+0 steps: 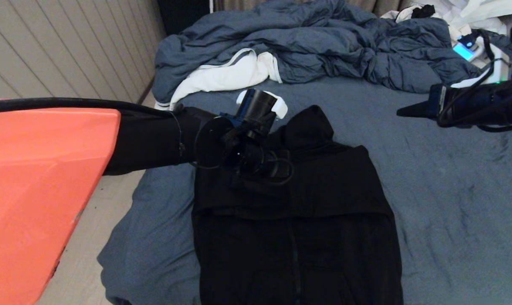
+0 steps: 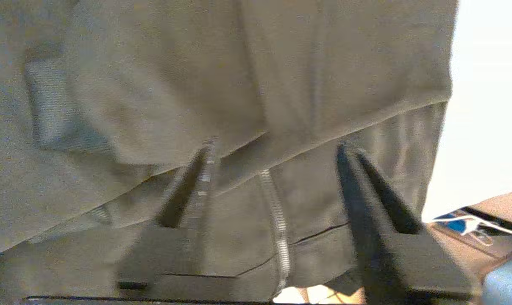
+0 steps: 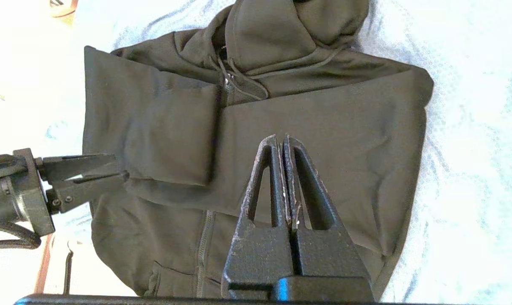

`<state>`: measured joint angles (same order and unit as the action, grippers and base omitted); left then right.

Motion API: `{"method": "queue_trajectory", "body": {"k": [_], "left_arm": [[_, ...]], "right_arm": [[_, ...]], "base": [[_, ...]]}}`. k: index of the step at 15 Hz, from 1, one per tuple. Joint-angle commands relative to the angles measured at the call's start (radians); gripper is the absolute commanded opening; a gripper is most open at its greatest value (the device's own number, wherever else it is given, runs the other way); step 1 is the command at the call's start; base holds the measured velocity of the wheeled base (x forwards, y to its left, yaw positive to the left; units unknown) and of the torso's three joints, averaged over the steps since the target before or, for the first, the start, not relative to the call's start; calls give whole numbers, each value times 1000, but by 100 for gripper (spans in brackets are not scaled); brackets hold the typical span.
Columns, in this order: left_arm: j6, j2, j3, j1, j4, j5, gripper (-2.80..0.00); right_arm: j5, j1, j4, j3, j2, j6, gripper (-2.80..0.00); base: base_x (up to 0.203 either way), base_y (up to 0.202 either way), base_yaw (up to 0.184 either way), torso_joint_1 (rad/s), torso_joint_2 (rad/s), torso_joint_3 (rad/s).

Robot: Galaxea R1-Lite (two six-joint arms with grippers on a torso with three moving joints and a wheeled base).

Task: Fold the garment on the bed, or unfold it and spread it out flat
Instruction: Fold the black sweatshirt

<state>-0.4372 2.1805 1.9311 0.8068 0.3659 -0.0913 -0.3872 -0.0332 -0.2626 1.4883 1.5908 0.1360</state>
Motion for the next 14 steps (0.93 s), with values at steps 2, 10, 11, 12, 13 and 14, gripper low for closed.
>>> {"method": "queue_trajectory", "body": {"k": [2,10,11,12,13,14], "left_arm": [[-6,-22,3,6,2,-4,0],[-67,-288,-396,-93,-24,-9,-280],[-66,-305,-466,-128,-75,-5,-280],[-57,-296,-503,-148,-147,-2,-280],[-37,-254,-510,-154,-187,-1,-280],[-14,-192,-513,-158,-240,-1,-280]], "right_arm": [[-2,1,-1,-3,0,-1,-280],[-37,81,-6,-49,-41,4,-280],[-36,95,-4,-53,-46,4,-280],[-36,102,-3,-60,-45,4,-280],[-36,116,-1,-67,-45,2,-280],[-36,128,-1,-72,-47,4,-280]], "base": [[0,0,0,0,0,0],[0,0,0,0,0,0],[0,0,0,0,0,0],[0,0,0,0,0,0],[0,0,0,0,0,0],[0,0,0,0,0,0]]}}
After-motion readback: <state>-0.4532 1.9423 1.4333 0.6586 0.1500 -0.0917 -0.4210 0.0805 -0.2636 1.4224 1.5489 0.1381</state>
